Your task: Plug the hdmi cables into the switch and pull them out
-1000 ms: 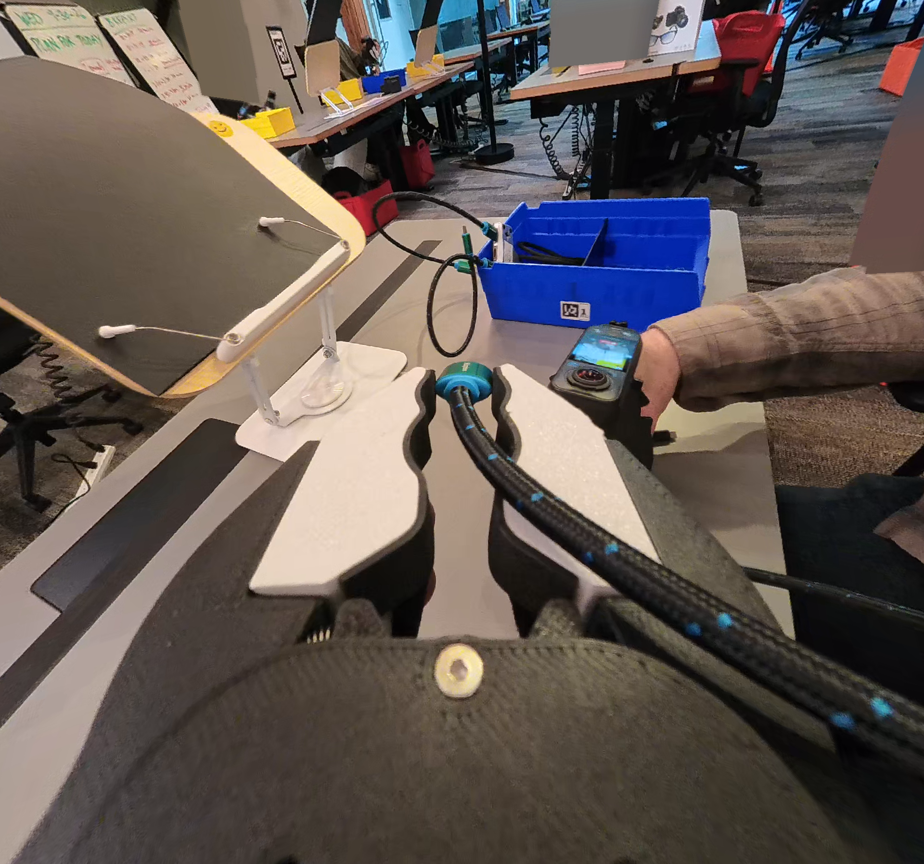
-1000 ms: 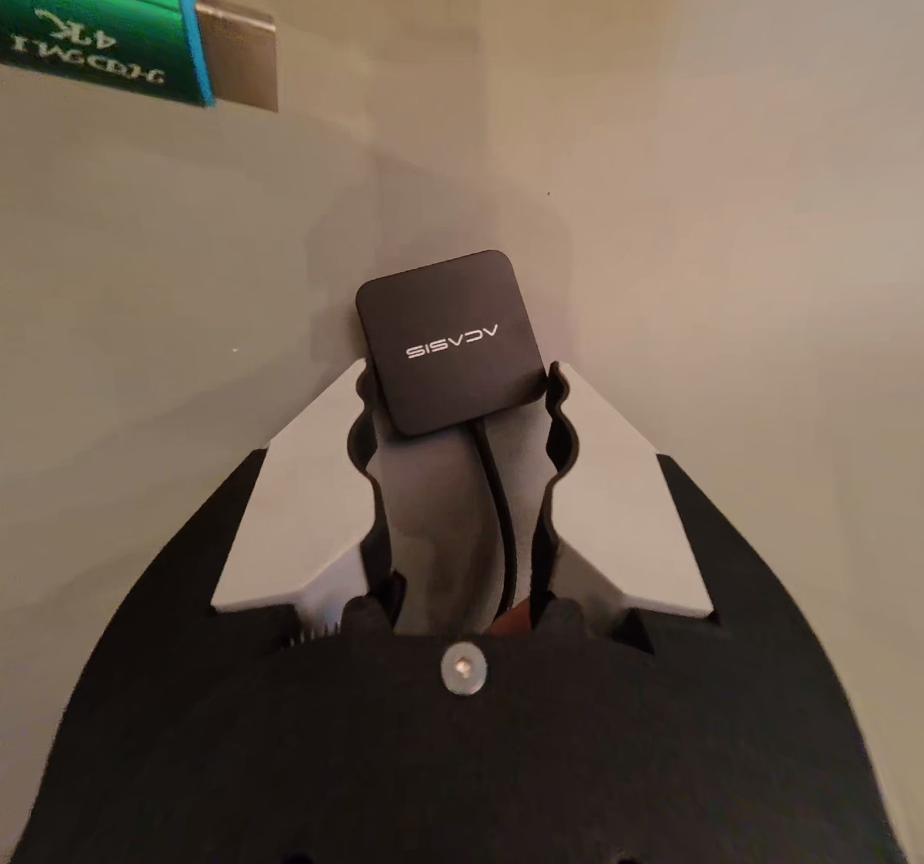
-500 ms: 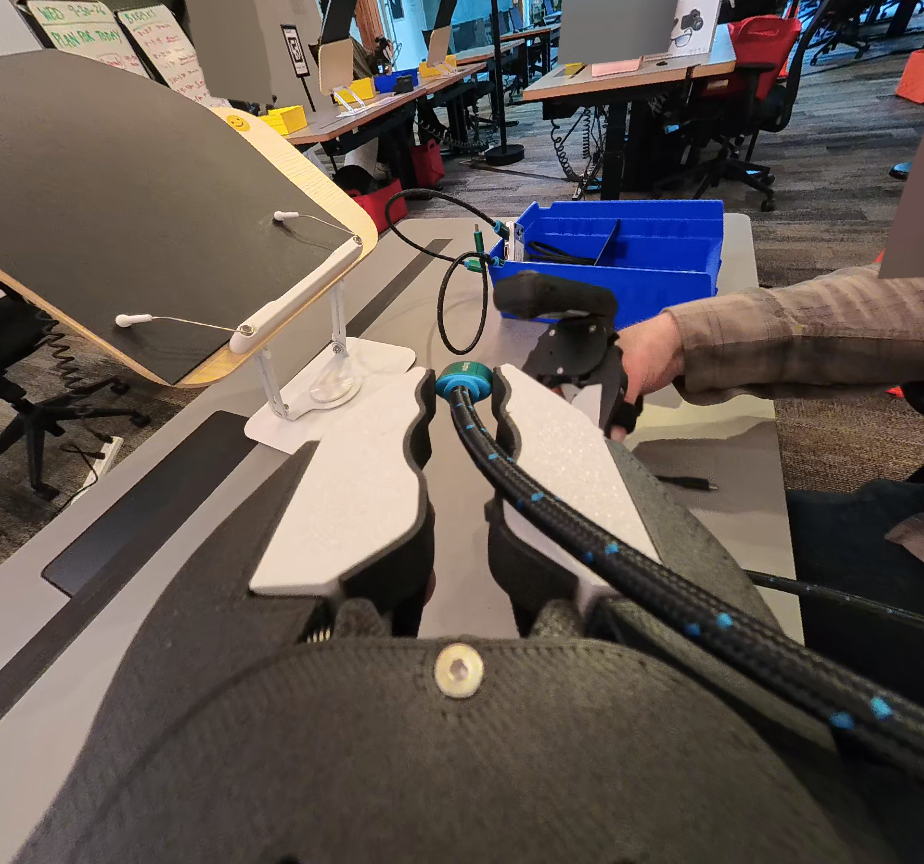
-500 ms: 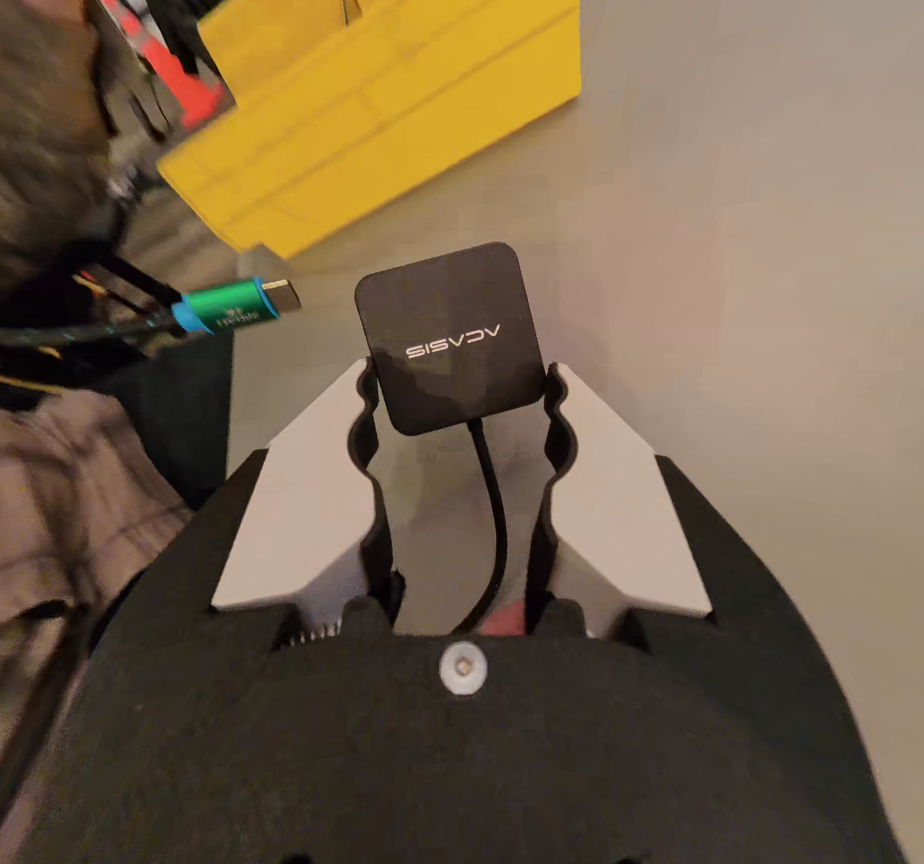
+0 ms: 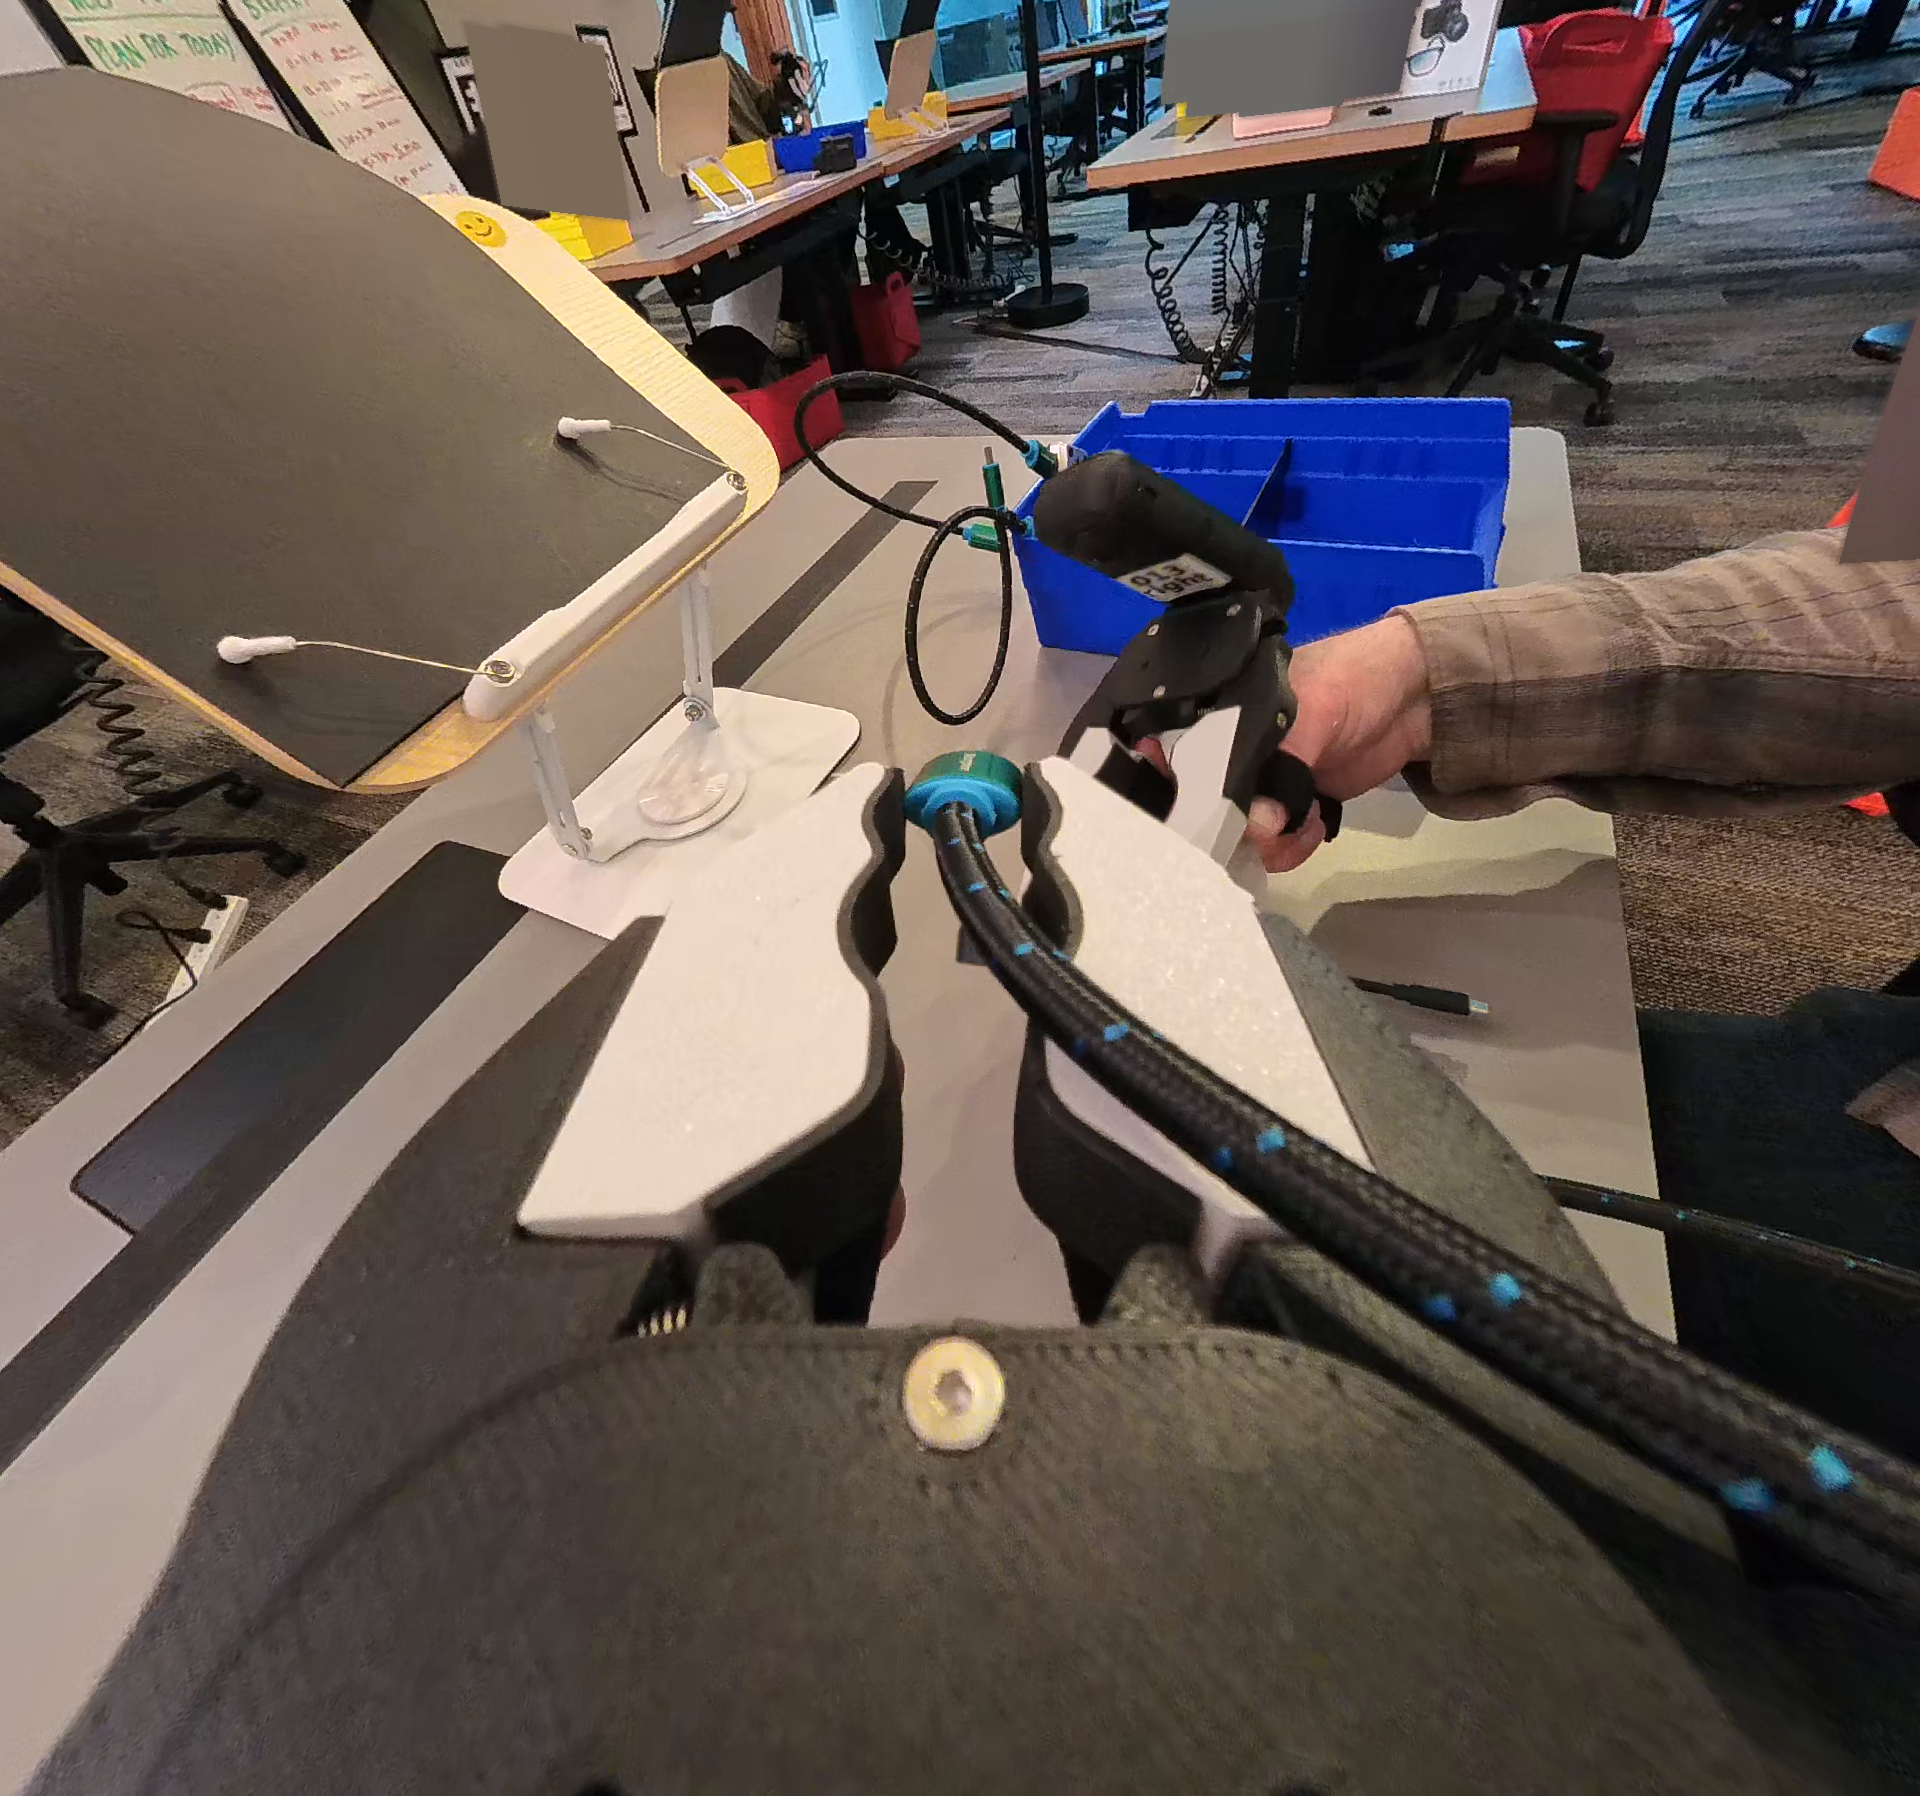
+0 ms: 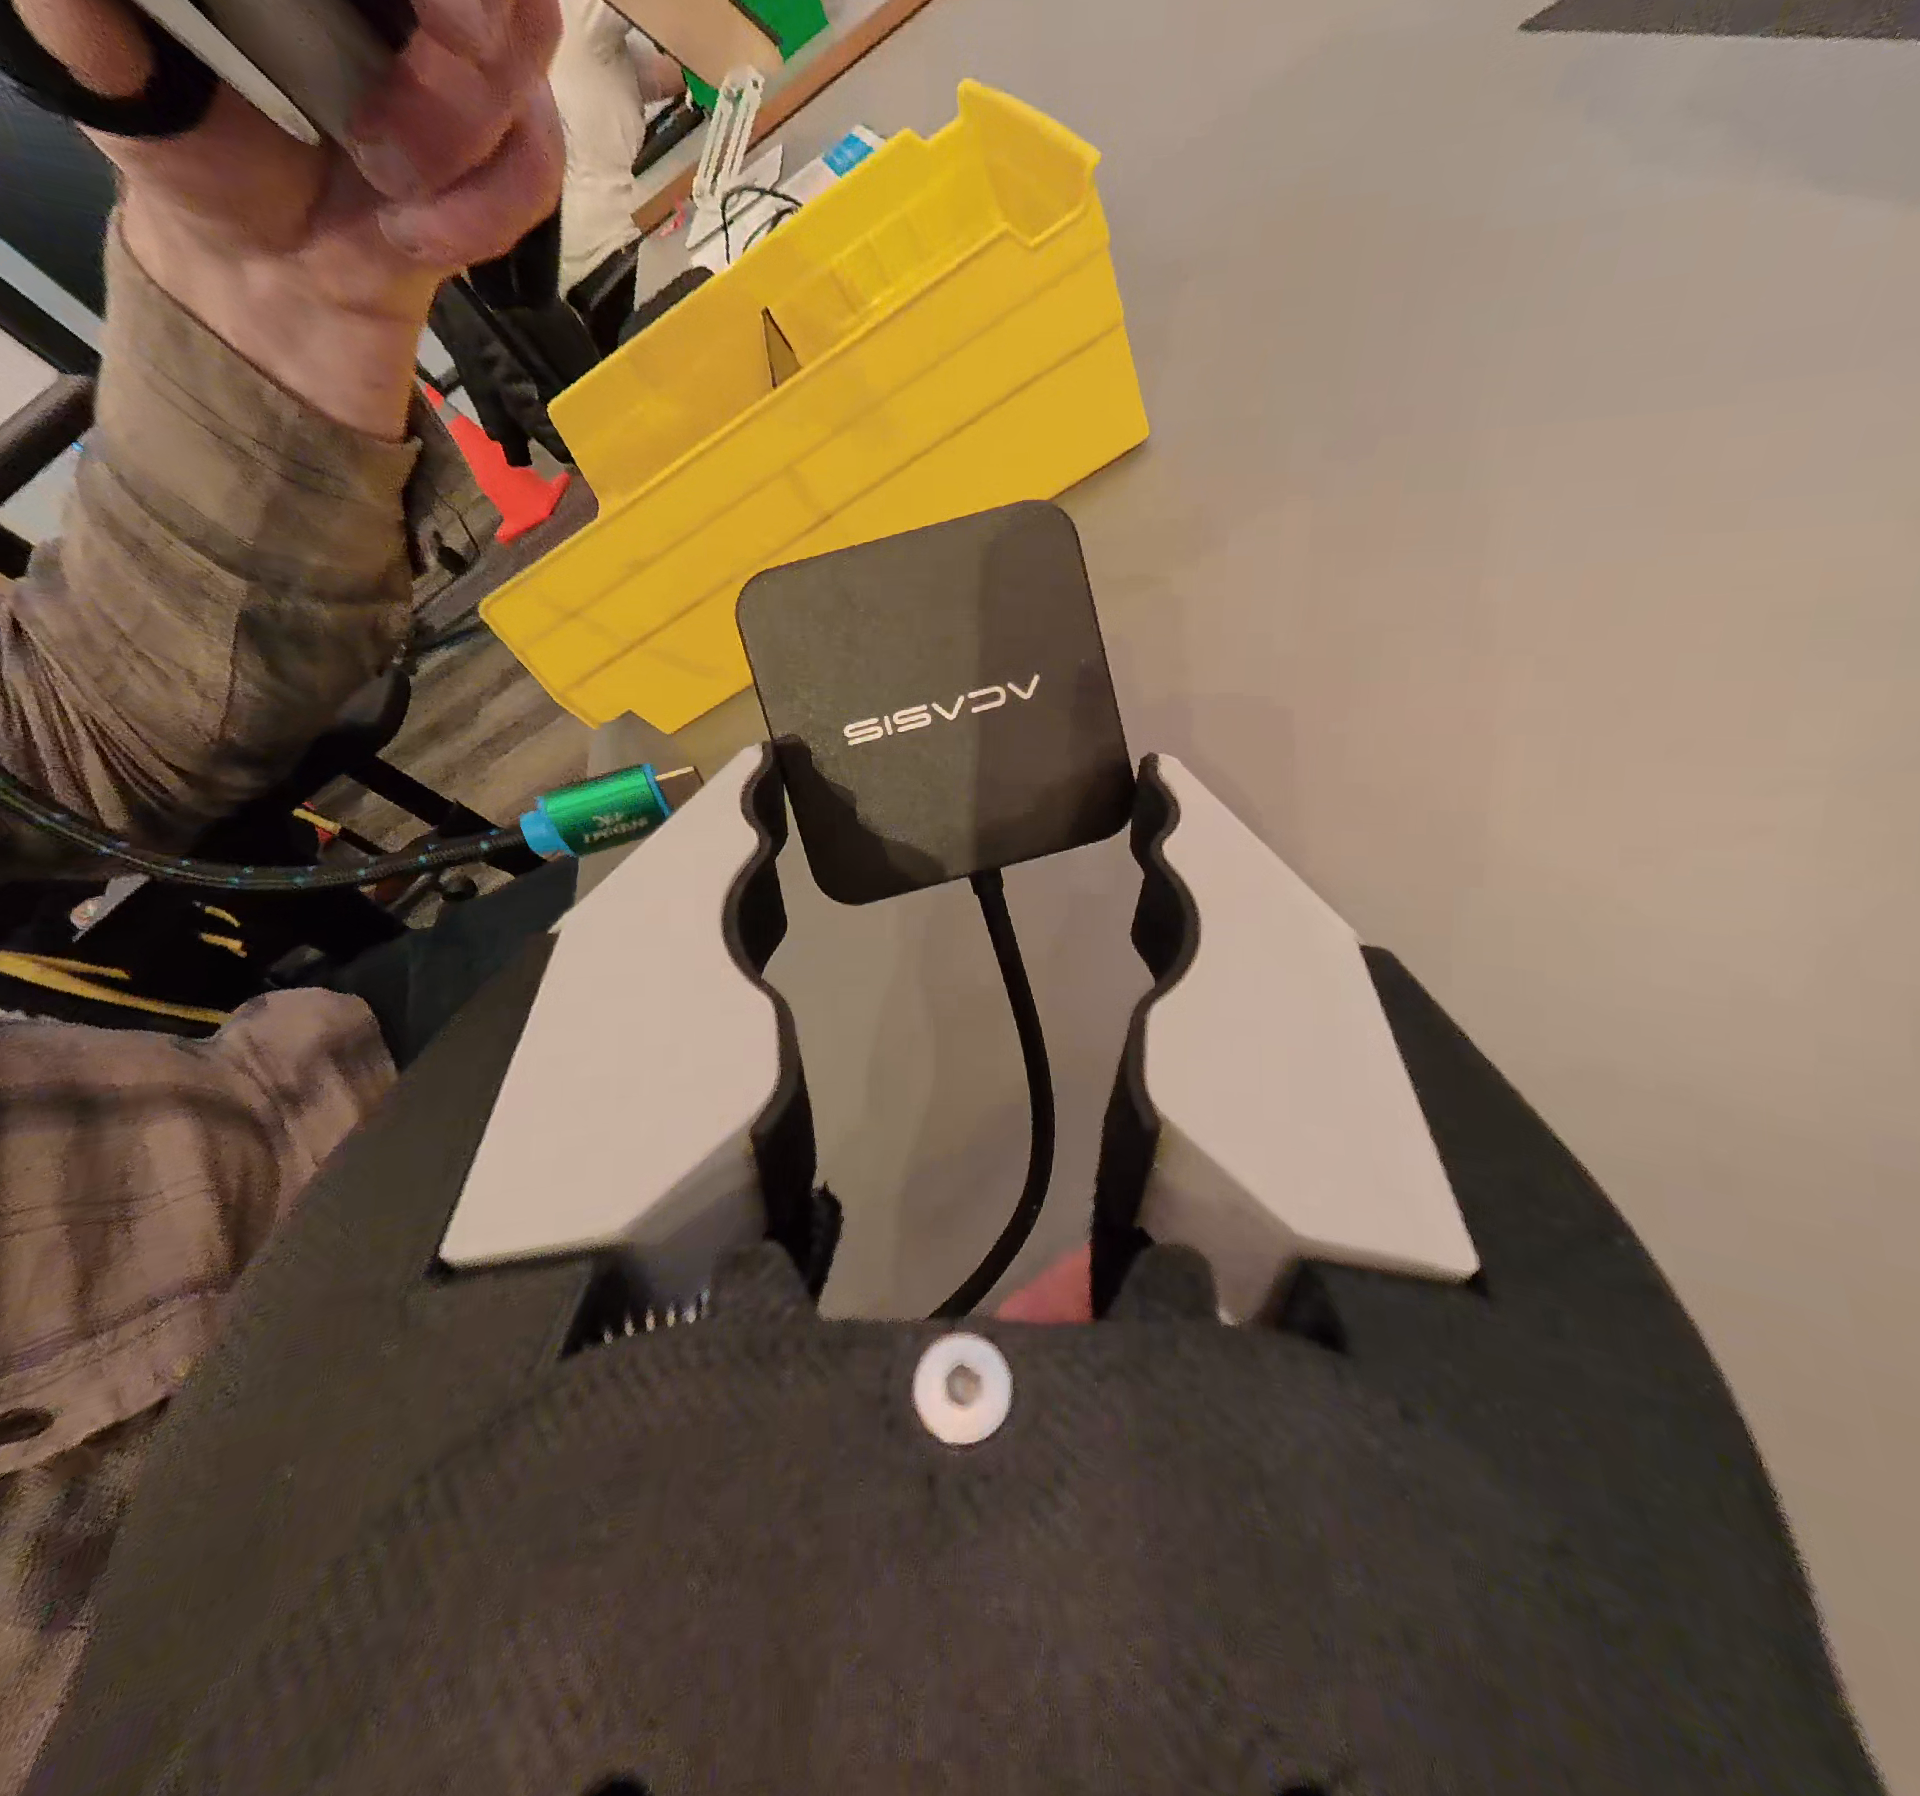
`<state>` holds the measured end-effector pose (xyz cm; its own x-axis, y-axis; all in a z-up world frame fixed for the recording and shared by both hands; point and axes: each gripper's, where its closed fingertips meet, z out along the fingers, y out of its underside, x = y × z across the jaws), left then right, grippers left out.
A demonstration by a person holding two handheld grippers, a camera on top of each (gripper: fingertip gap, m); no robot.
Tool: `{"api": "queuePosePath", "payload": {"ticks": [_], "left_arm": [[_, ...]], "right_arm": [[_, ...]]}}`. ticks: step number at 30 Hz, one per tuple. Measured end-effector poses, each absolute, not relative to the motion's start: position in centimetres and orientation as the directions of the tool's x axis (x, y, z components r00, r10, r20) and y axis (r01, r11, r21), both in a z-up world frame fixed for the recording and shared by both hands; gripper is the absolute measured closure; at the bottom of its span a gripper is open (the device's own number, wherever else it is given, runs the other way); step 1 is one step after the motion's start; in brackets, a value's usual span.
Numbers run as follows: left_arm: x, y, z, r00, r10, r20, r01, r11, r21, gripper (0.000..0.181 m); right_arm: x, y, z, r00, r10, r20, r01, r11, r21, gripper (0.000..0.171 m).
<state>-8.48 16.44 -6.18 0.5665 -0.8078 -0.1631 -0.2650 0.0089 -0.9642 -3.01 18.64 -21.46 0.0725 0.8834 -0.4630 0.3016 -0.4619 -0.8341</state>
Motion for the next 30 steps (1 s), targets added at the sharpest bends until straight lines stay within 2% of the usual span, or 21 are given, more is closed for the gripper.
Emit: {"api": "queuePosePath", "payload": {"ticks": [14, 30], "left_arm": [[-7.6, 16.6, -7.3, 0.555, -0.819, -0.144, -0.269, -0.013, -0.963, 0.161], [-7.0, 16.6, -7.8, 0.547, -0.825, -0.139, -0.274, -0.019, -0.962, 0.162]], "right_arm": [[-2.6, 19.6, -18.3, 0.077, 0.889, -0.451, 0.158, -0.457, -0.875, 0.106], [-2.3, 19.7, -17.3, 0.078, 0.888, -0.453, 0.119, -0.46, -0.88, 0.106]]}}
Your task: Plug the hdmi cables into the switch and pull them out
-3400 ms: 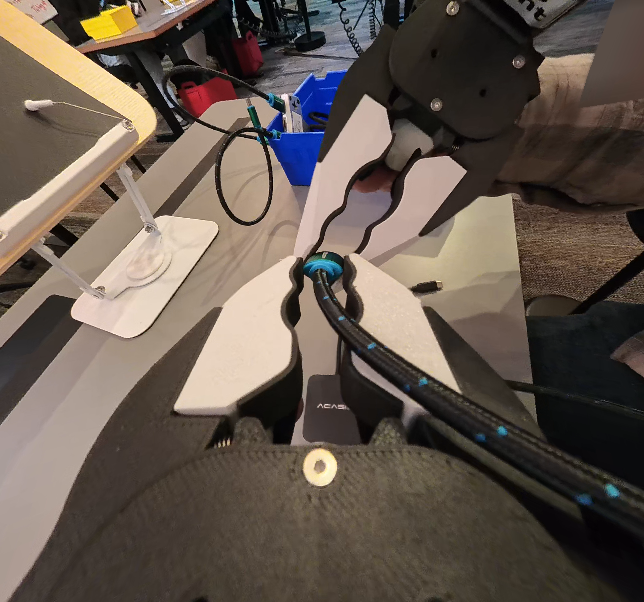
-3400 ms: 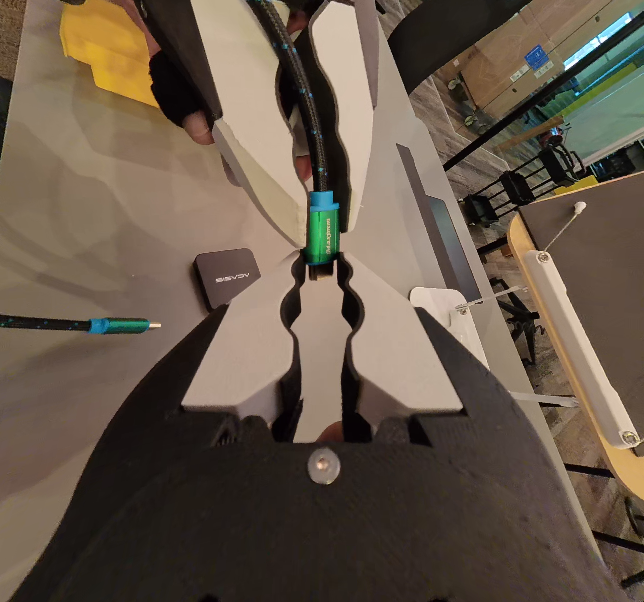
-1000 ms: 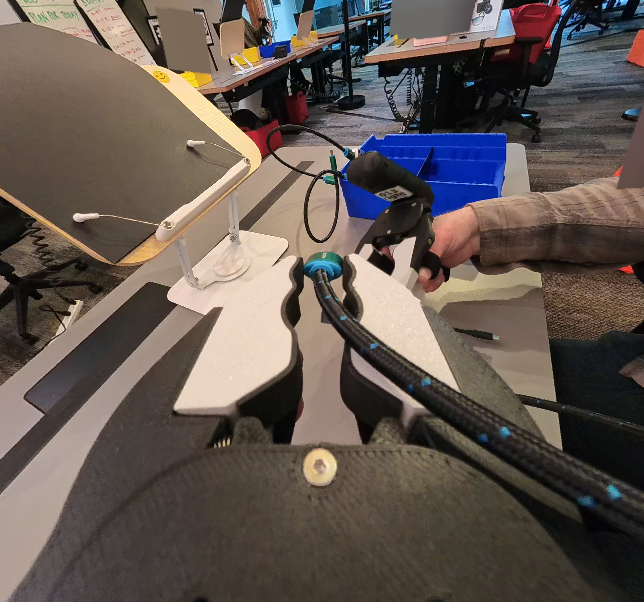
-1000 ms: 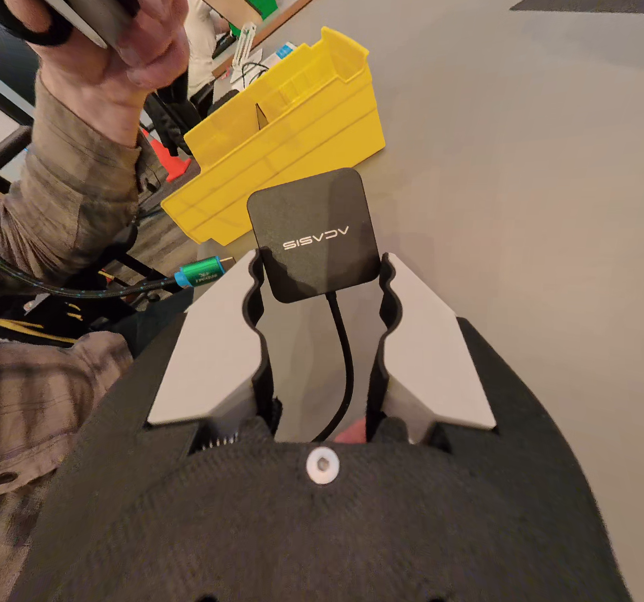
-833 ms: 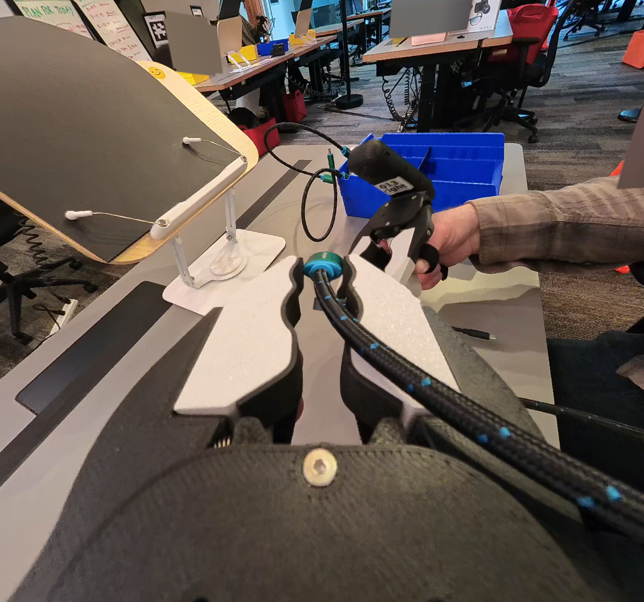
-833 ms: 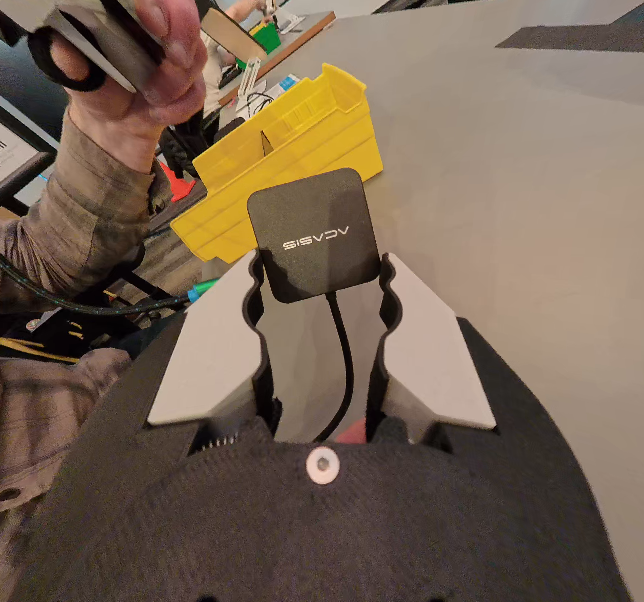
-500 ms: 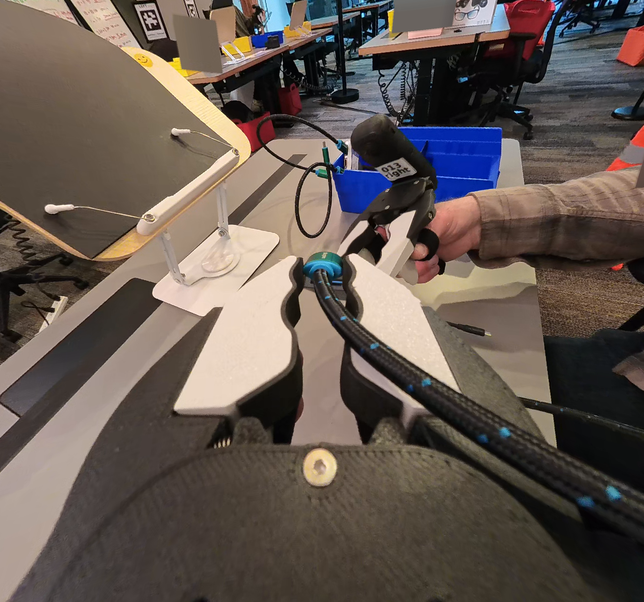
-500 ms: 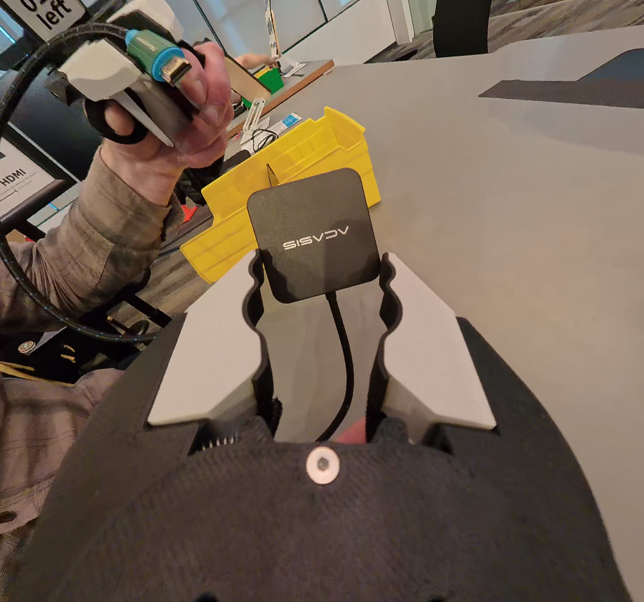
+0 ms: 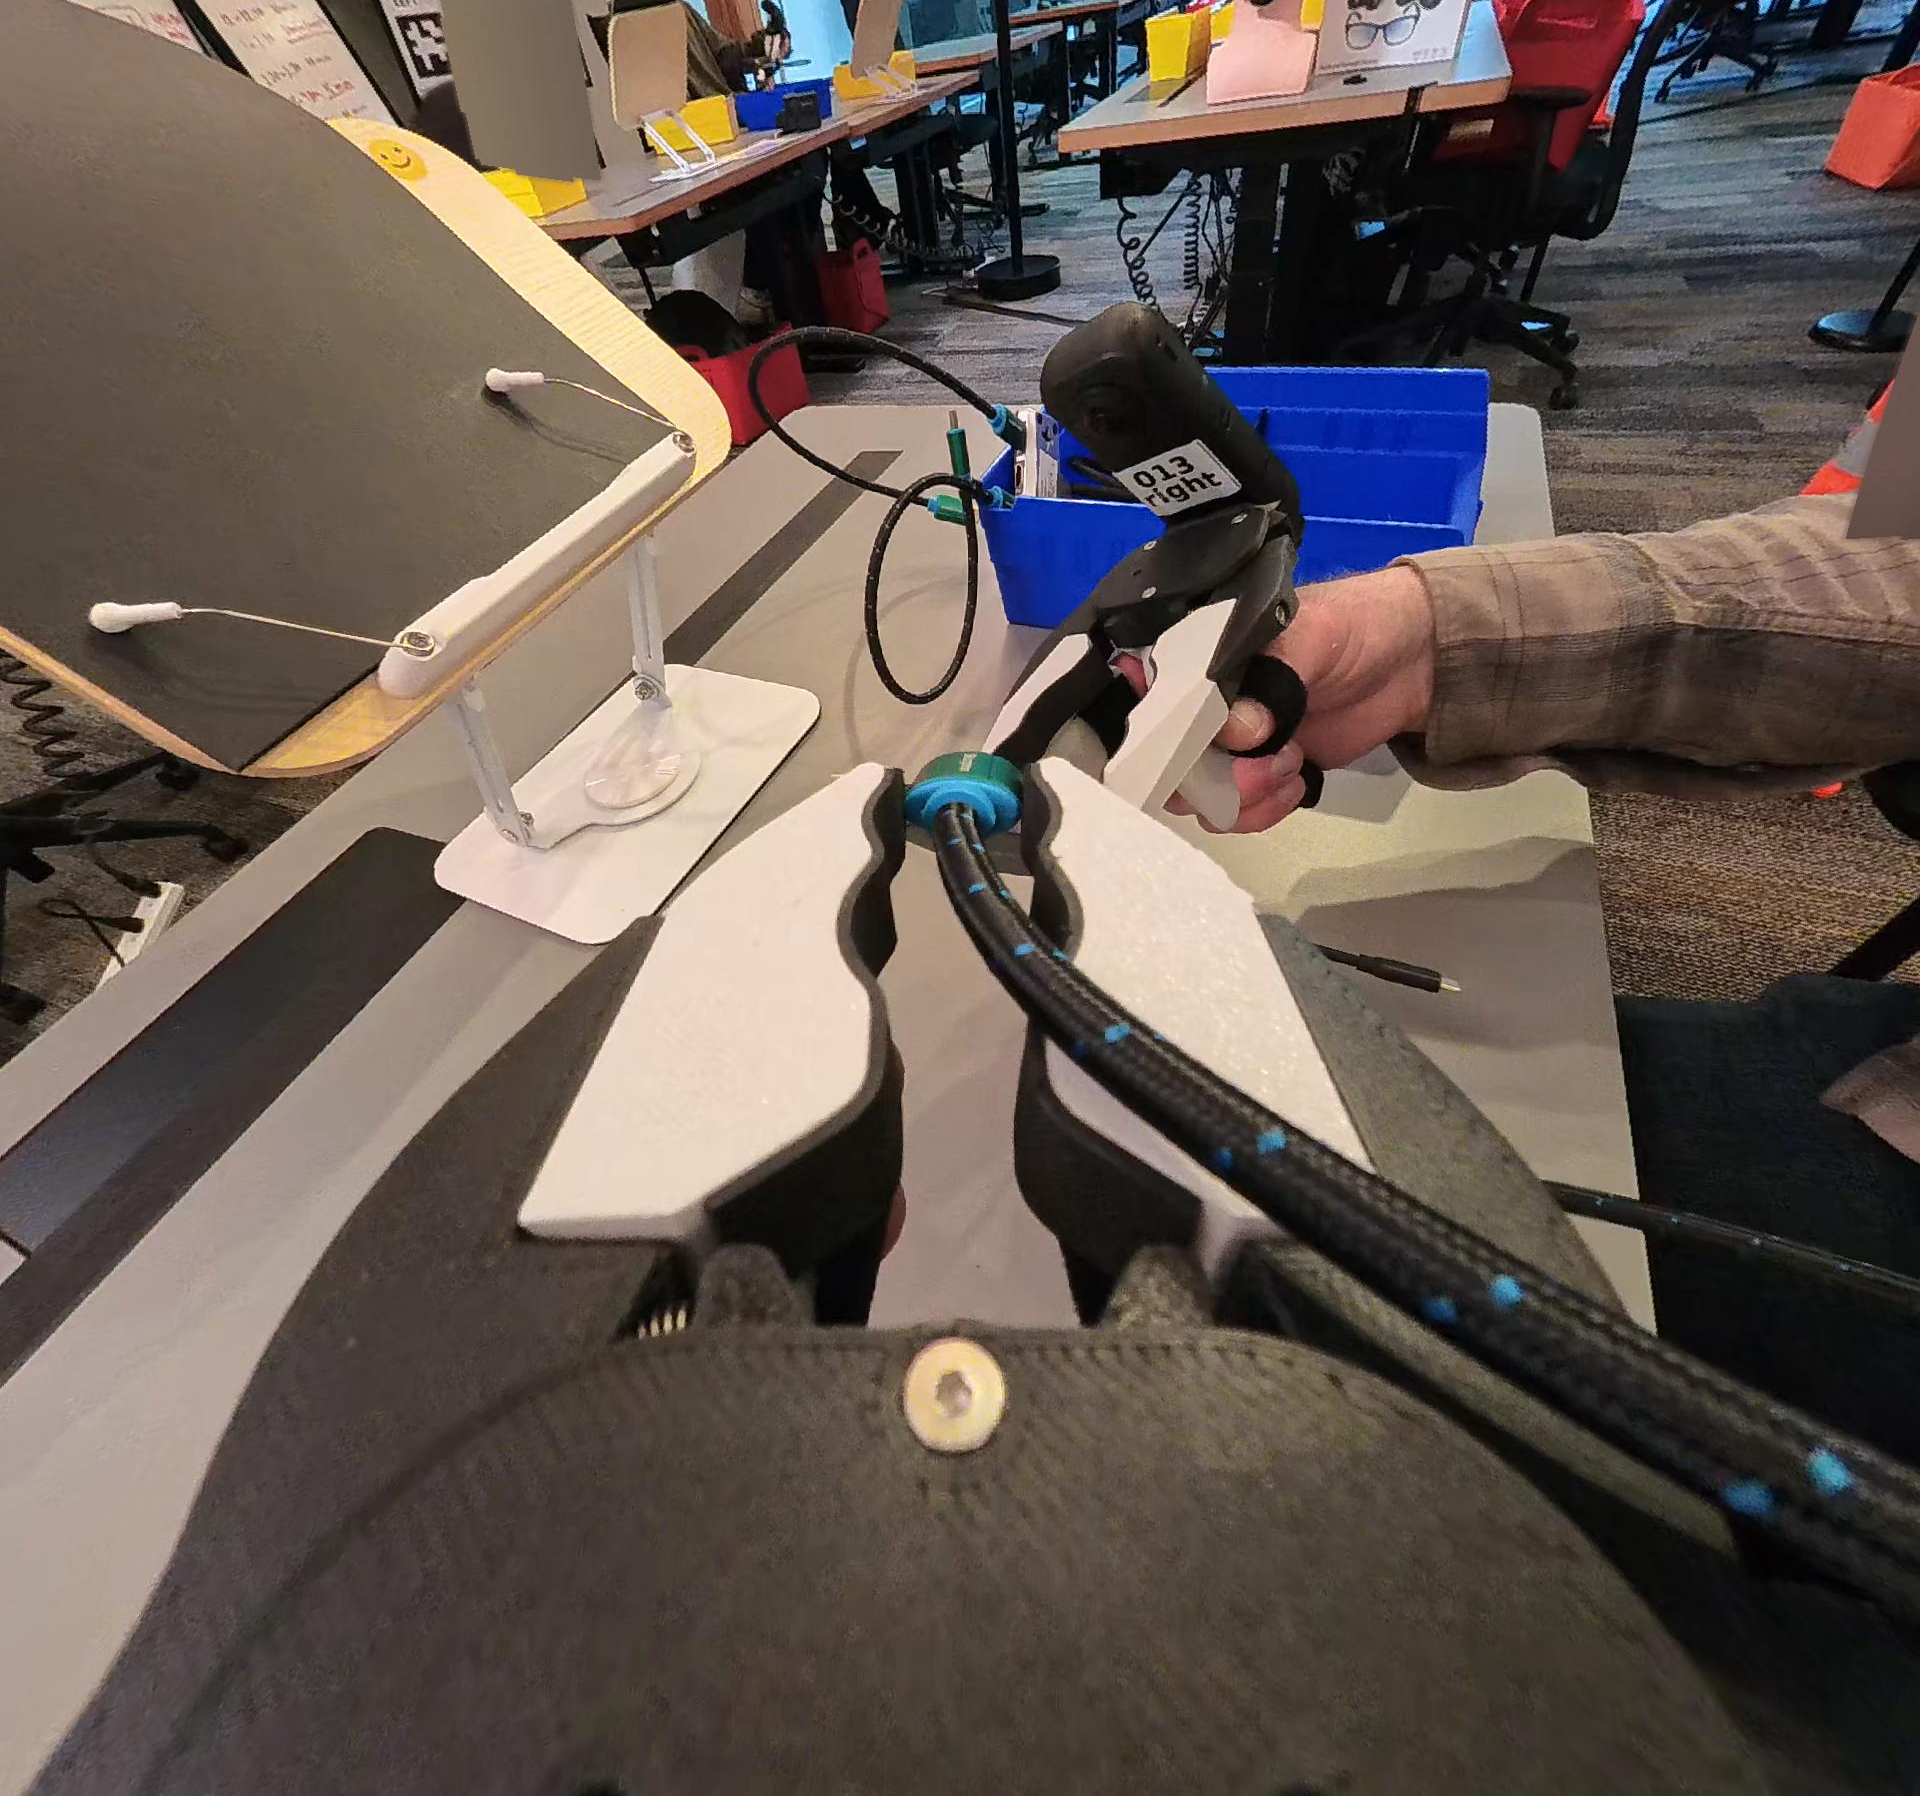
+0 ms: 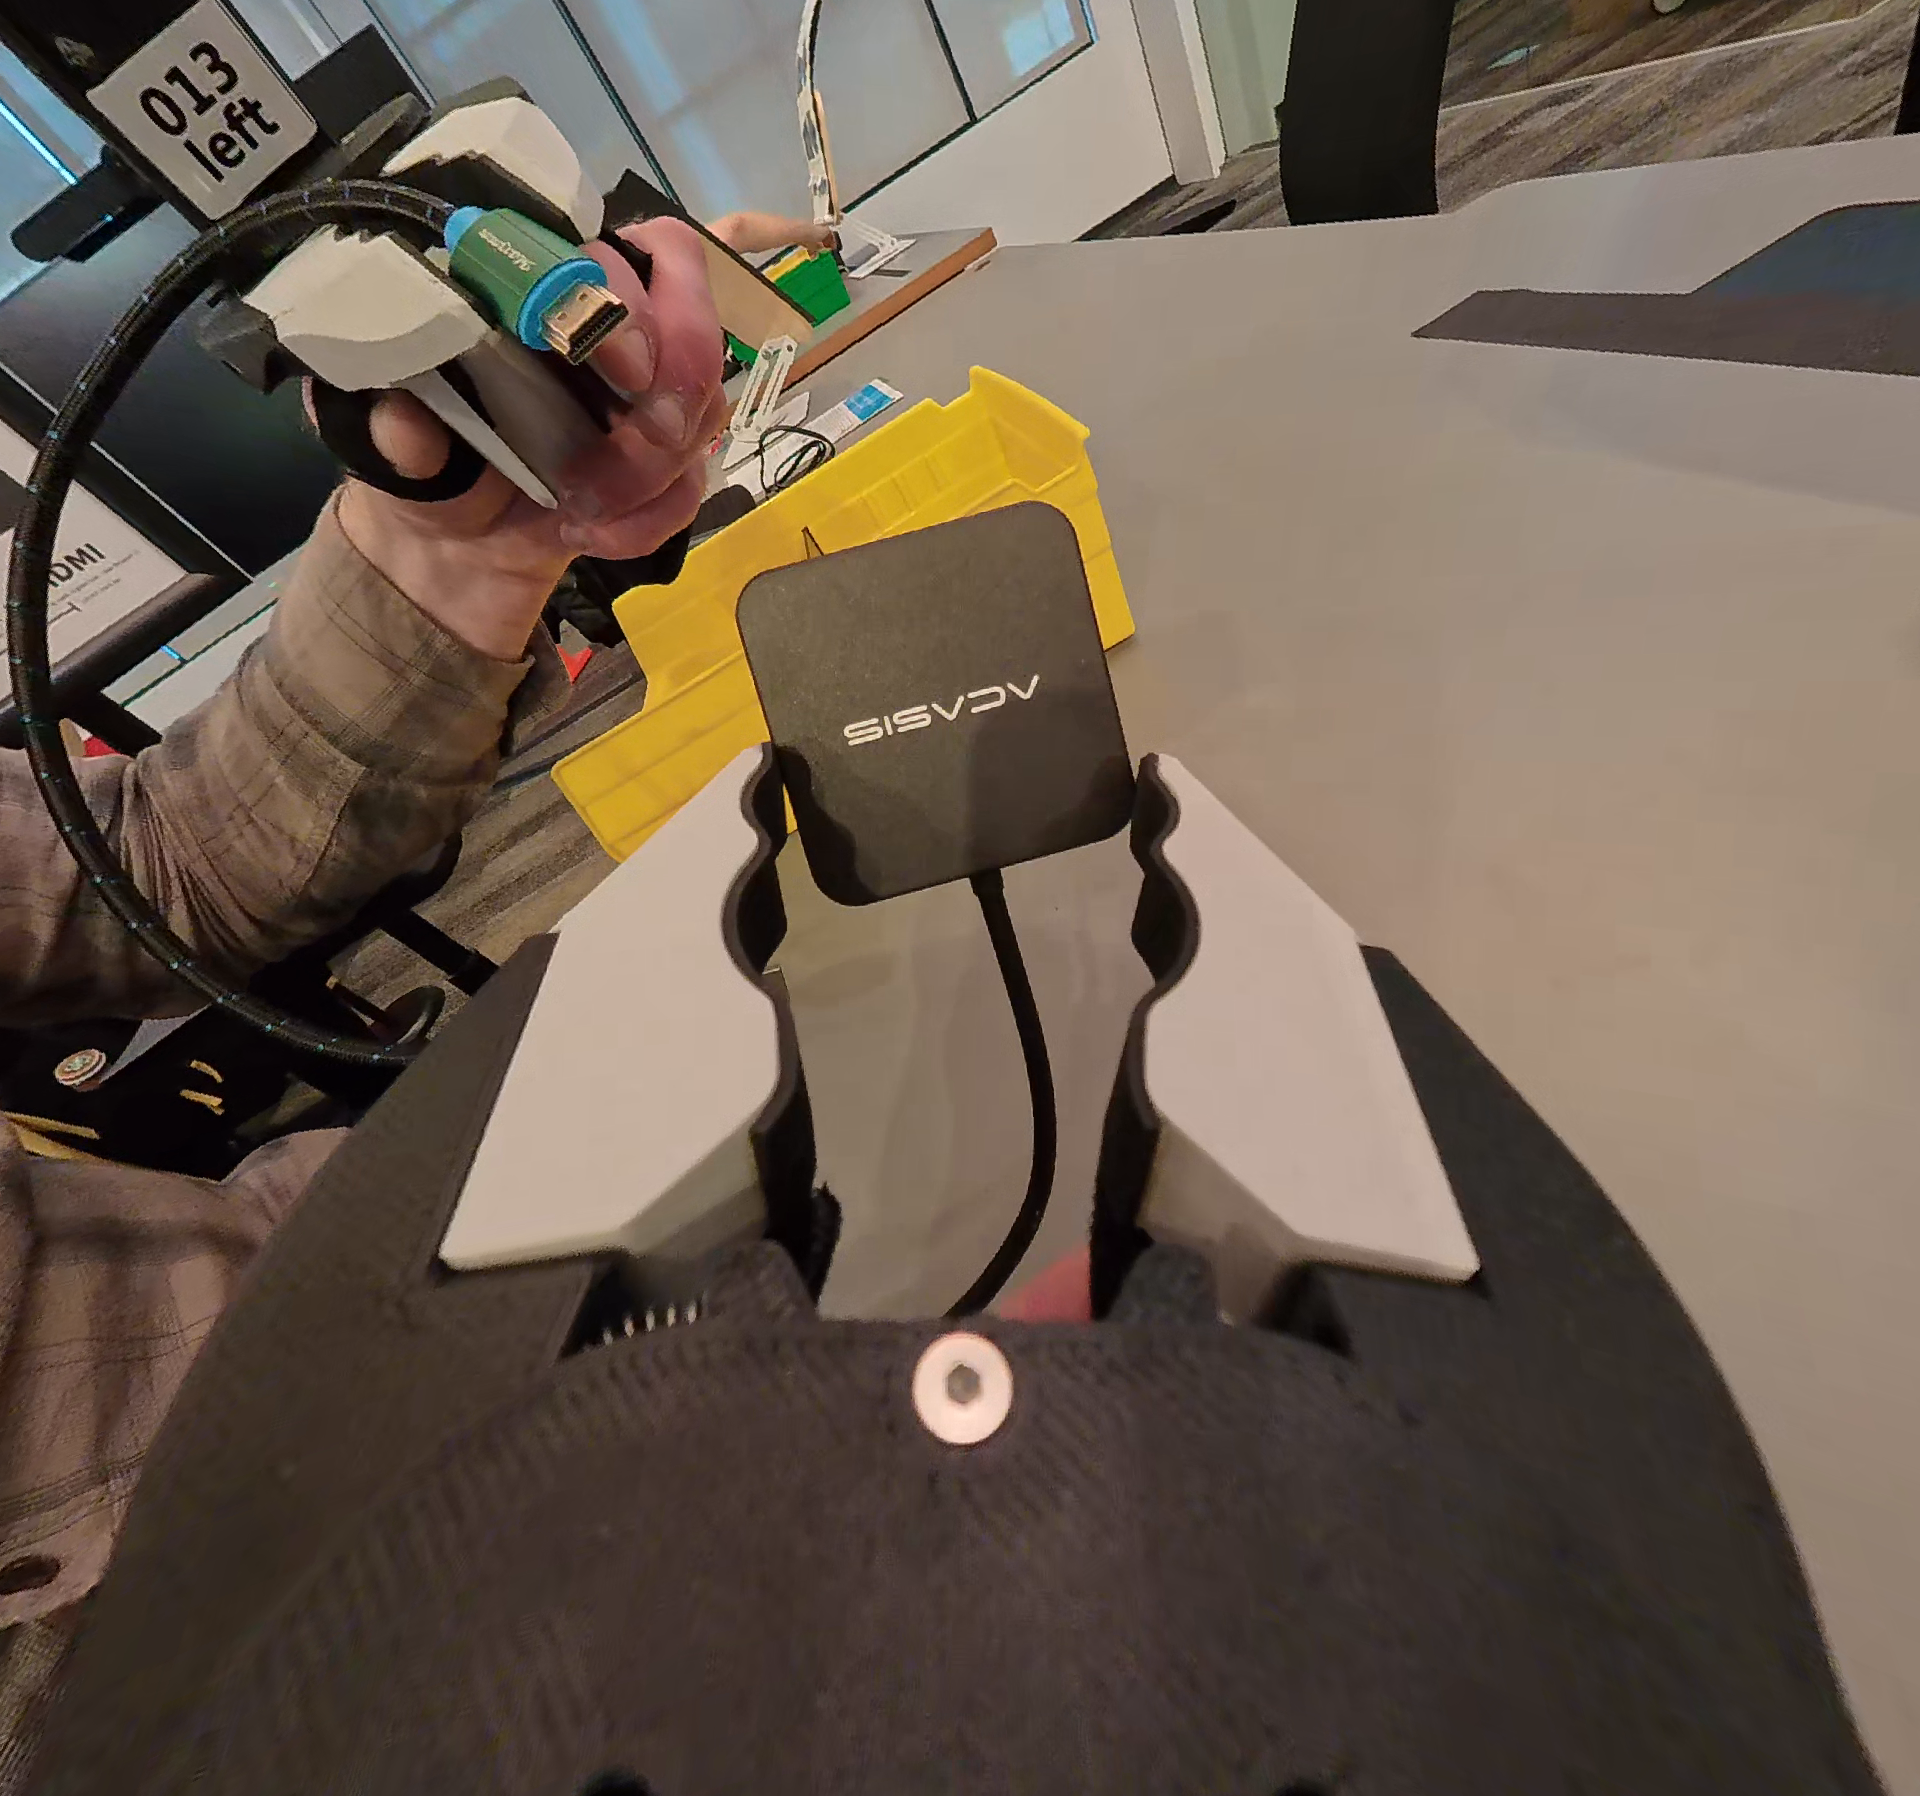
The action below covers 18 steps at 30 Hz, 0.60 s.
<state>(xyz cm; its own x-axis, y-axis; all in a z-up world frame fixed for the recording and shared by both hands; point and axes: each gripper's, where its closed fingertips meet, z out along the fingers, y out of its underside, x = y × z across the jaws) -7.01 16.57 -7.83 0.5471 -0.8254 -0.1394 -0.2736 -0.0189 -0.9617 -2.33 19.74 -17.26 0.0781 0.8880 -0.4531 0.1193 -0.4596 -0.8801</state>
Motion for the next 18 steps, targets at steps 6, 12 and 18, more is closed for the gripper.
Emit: {"api": "queuePosePath", "payload": {"ticks": [6, 12, 18], "left_arm": [[-6.9, 16.5, -7.8, 0.545, -0.826, -0.144, -0.277, -0.016, -0.961, 0.162], [-7.1, 16.6, -7.8, 0.55, -0.821, -0.15, -0.28, -0.013, -0.96, 0.162], [-7.3, 16.7, -7.8, 0.555, -0.816, -0.16, -0.289, -0.009, -0.957, 0.162]], "right_arm": [[-2.2, 20.1, -17.5, 0.119, 0.906, -0.406, 0.141, -0.42, -0.897, 0.106], [-1.8, 21.0, -18.6, 0.241, 0.951, -0.193, 0.279, -0.258, -0.925, 0.106], [-0.9, 22.8, -19.8, 0.346, 0.927, 0.144, 0.471, -0.038, -0.881, 0.106]]}}
